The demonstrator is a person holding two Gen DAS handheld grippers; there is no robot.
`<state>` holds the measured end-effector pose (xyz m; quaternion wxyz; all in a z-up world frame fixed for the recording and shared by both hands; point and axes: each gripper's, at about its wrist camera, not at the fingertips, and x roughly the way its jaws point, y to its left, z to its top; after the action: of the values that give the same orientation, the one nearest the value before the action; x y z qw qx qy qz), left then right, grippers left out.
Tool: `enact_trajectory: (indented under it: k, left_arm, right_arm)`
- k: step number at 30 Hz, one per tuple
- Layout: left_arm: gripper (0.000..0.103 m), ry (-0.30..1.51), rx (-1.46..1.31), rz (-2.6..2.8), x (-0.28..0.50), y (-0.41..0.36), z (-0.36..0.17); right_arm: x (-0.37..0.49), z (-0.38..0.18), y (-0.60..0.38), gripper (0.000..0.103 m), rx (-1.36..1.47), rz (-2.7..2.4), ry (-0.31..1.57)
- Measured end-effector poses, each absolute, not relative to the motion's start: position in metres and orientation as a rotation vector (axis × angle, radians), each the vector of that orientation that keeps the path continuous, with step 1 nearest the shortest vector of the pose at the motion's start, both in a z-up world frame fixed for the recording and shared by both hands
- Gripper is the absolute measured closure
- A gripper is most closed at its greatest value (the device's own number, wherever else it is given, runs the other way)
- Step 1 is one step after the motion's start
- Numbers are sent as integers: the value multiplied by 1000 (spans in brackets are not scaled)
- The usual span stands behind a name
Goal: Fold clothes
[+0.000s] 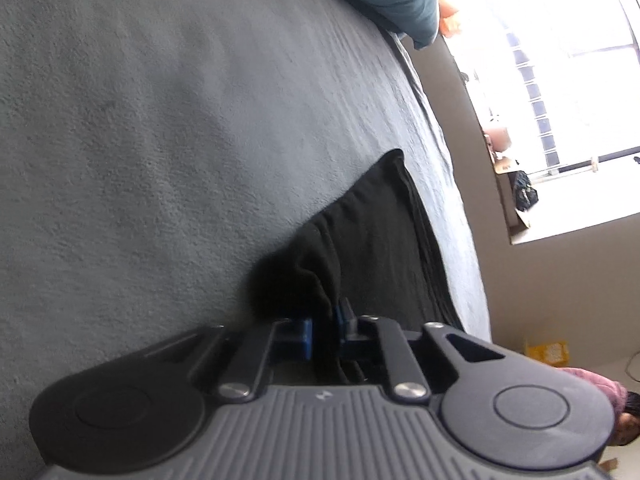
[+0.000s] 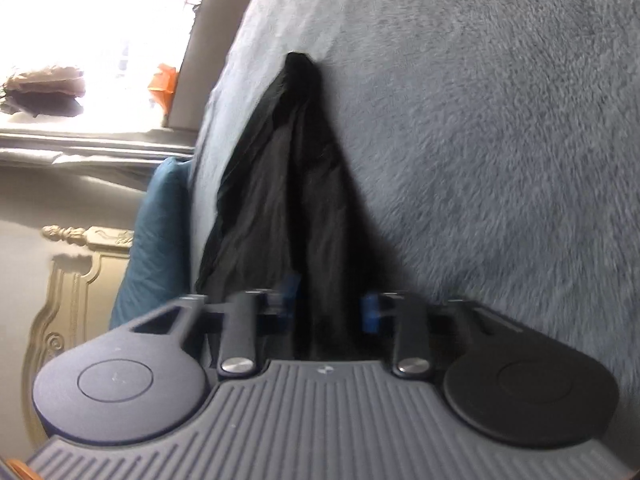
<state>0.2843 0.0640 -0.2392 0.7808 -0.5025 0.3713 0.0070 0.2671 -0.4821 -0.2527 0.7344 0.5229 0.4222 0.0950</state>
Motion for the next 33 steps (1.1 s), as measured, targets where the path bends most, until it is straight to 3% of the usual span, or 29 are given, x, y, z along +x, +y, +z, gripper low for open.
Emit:
enact_trajectory:
  k: [10,15,21,25,33]
  left_arm:
    - [97,785,-856,-51,230,62,-158]
    - [97,876,-761,-63,151,88,-125]
    - [97,1061,-802,41,47,107,-173]
    - [96,1059,-762,0,40,108,-192]
    - [65,1062,-500,-48,41,121,-162]
  right_arm:
    - [232,-208,-483,100,1017,327,900]
    - [175,-195,-484,100,1000,417,1032]
    - [103,-218,-481,99,974,437,1230]
    - [101,-231,-480,100,861,411,1294]
    - [108,-190,-483,86,394,351,1266]
